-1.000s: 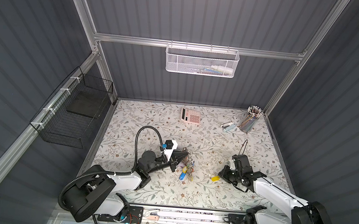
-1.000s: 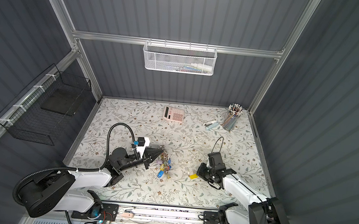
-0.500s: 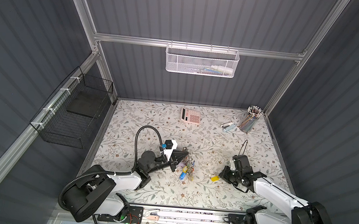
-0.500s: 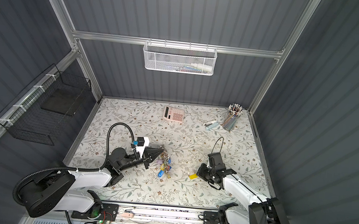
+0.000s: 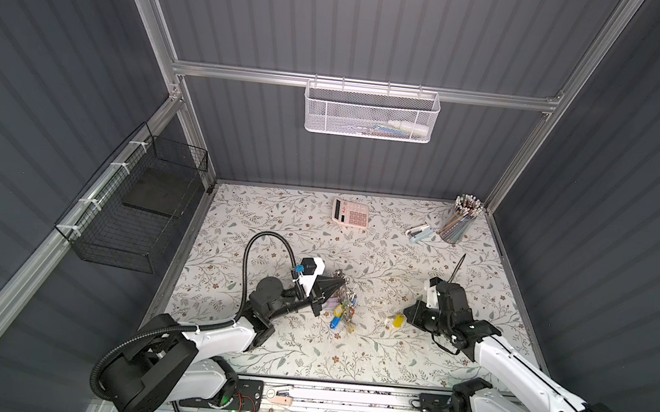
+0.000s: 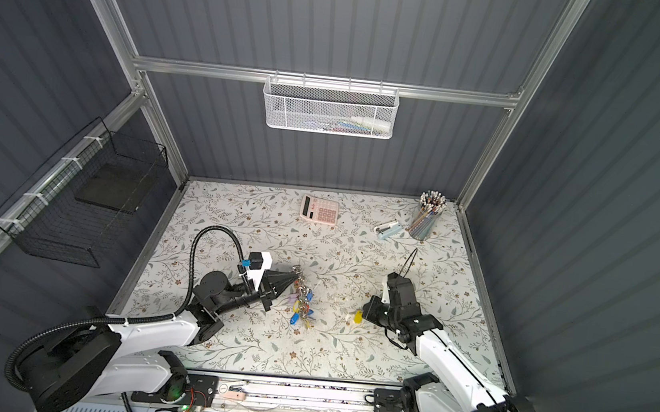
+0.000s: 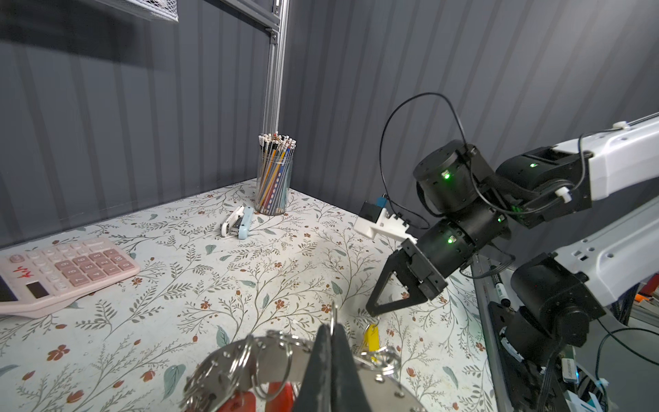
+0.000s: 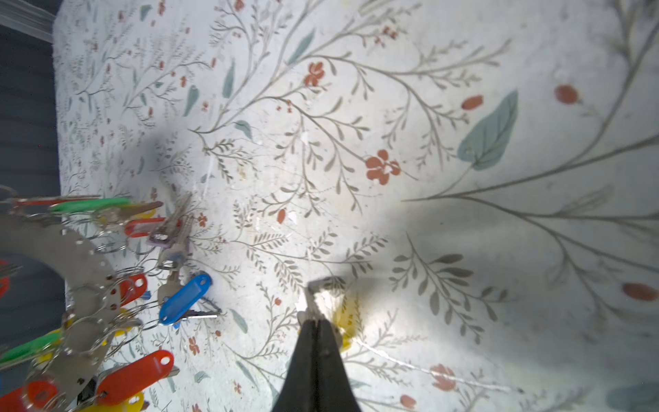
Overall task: Put the keys on the keyring
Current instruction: 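Lift the yellow-tag key off the table with the right gripper, then carry the key to the ring while the left gripper holds the ring up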
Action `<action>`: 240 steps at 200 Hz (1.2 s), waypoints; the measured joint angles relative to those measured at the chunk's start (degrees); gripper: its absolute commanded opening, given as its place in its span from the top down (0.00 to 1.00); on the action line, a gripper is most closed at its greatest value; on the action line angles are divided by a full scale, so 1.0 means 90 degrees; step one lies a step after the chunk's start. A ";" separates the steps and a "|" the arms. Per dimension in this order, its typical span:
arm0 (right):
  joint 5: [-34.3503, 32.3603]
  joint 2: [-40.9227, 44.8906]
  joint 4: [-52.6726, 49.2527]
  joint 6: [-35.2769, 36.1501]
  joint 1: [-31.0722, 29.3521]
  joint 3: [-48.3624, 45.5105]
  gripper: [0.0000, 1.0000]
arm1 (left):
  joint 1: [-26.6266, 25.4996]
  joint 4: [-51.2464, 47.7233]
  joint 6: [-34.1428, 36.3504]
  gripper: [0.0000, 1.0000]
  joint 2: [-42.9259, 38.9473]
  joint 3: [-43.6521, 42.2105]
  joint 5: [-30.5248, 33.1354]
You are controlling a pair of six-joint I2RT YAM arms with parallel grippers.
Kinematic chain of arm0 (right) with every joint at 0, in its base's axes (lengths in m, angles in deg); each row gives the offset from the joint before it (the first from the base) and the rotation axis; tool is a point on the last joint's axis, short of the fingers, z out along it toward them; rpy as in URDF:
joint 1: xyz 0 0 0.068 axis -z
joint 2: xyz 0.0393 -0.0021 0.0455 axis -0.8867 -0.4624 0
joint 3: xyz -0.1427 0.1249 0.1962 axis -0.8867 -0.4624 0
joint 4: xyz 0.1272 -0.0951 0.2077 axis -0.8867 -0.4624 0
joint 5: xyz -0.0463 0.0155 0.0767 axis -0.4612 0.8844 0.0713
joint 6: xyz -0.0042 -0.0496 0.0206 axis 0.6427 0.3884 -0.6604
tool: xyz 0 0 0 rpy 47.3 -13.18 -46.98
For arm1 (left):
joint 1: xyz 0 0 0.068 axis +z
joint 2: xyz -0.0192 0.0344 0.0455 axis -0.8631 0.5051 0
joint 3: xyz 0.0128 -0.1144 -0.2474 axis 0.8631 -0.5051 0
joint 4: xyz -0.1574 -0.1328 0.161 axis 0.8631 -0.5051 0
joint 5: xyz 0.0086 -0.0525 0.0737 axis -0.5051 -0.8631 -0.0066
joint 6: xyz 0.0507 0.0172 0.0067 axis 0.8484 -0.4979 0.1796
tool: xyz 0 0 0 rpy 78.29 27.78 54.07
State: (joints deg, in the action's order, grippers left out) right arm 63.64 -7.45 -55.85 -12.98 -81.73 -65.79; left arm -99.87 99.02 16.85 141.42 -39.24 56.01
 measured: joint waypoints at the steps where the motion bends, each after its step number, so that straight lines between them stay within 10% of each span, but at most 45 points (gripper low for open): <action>1: 0.0002 0.0015 0.0000 0.0010 0.0000 0.0005 1.00 | 0.0000 -0.0007 0.0000 1.00 0.0000 0.0002 0.0000; 240: 0.2429 -0.0590 0.1438 0.1919 -0.0707 0.1438 1.00 | -0.0192 -0.2319 0.0729 1.00 0.0789 0.1394 -0.0289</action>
State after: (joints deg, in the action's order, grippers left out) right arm 85.49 -12.76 -42.91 4.29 -88.09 -52.85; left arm -101.60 78.15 23.41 148.53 -26.70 53.41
